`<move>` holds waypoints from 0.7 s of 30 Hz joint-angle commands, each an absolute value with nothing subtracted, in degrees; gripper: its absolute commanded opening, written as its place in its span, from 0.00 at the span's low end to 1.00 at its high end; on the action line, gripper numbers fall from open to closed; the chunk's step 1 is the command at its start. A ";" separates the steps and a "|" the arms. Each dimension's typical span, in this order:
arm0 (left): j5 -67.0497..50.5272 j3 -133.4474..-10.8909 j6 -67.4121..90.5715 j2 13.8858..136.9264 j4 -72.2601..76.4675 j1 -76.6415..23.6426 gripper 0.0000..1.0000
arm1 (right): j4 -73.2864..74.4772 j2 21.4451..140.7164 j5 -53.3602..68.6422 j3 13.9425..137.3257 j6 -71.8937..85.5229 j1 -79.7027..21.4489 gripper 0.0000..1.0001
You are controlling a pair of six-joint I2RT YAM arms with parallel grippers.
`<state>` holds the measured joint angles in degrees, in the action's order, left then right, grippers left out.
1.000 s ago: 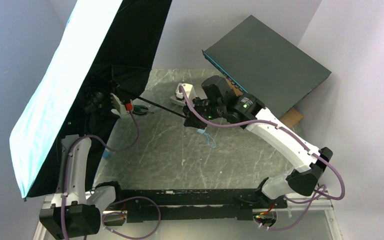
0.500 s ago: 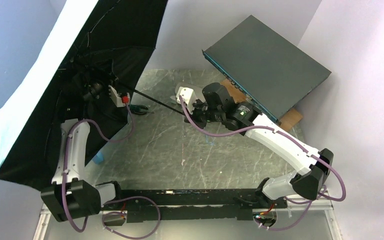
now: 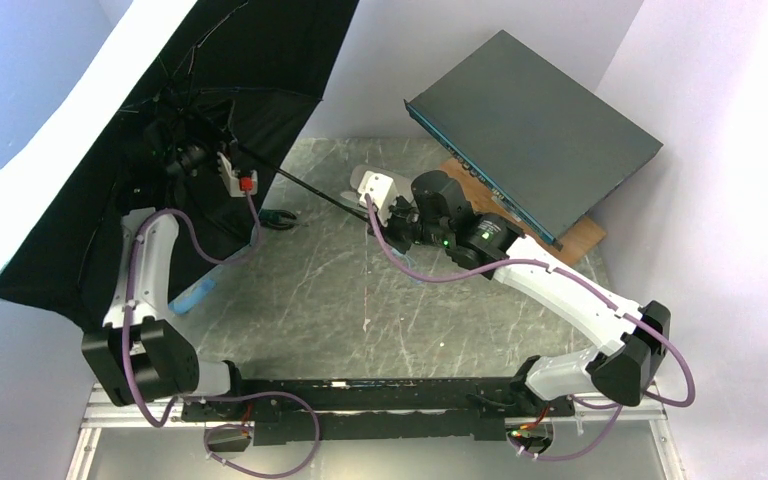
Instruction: Open the umbrella
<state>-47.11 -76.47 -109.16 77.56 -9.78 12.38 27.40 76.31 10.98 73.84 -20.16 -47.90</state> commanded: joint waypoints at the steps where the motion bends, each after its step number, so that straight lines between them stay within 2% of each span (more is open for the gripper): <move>1: -18.62 -83.45 -108.01 82.59 6.27 32.49 0.21 | 74.65 68.54 10.61 66.64 -25.37 -44.38 0.00; 9: -17.69 -85.11 -108.30 85.14 7.26 33.64 0.14 | 75.17 68.84 13.29 66.55 -25.35 -44.00 0.00; 14: -28.79 -80.37 -109.46 79.20 1.63 31.28 0.11 | 71.64 69.93 16.30 71.10 -26.11 -44.03 0.00; 19: -36.60 -76.26 -110.67 73.18 -5.35 23.13 0.04 | 67.41 75.47 19.58 78.90 -24.78 -44.13 0.00; 21: -38.78 -74.13 -112.00 71.39 -5.24 19.23 0.03 | 67.00 78.50 21.57 83.59 -24.23 -44.12 0.09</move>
